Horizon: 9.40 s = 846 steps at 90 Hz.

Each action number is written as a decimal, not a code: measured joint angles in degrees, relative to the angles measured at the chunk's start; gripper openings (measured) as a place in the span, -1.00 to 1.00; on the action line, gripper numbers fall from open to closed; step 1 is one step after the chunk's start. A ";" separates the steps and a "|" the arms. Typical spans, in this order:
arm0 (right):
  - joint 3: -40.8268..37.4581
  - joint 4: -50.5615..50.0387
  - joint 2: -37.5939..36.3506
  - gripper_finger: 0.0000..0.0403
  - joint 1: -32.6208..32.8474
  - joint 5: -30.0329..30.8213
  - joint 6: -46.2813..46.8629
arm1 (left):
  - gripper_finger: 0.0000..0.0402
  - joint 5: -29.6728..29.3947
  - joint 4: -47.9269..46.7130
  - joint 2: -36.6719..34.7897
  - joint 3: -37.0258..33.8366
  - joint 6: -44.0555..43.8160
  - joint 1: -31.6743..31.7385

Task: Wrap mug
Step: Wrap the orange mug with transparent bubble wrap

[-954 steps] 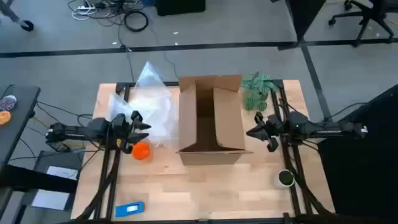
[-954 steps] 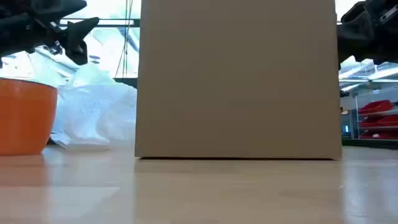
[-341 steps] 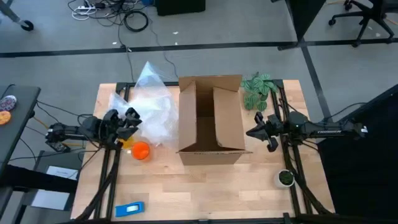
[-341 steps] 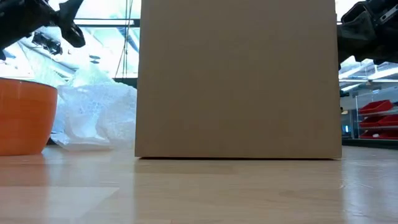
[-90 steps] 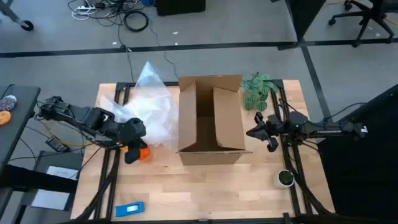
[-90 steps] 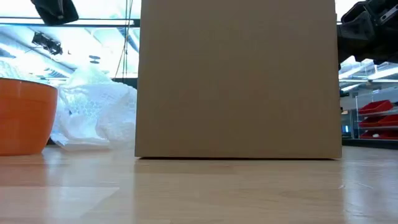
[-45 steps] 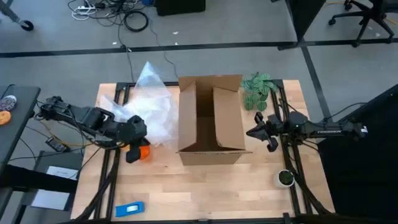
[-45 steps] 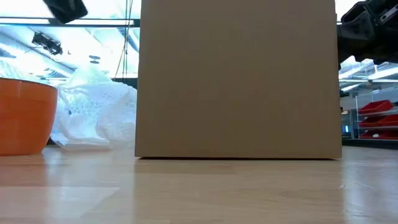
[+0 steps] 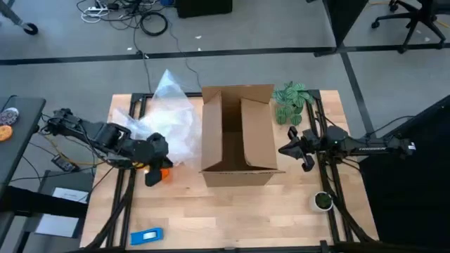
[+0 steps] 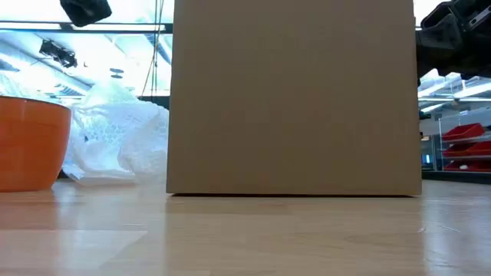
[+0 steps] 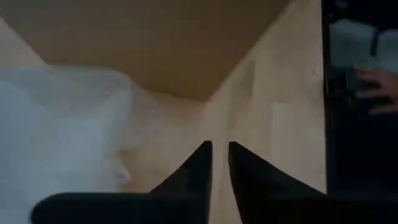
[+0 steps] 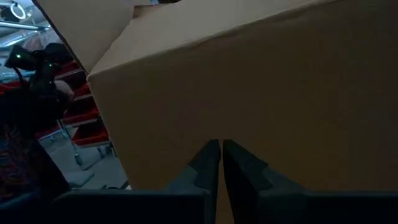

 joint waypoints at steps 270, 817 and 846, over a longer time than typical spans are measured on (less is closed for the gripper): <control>0.00 8.55 -0.01 -0.99 0.03 1.69 14.78 | 0.29 5.36 -16.45 22.92 -0.33 -13.48 -4.48; 49.96 -41.66 54.22 -1.00 22.66 60.80 4.37 | -0.60 12.66 3.77 22.94 -15.34 -13.52 -4.50; 49.96 -32.80 54.63 -1.00 30.89 69.24 -4.45 | -0.38 12.74 0.83 22.94 -14.86 -14.98 -4.50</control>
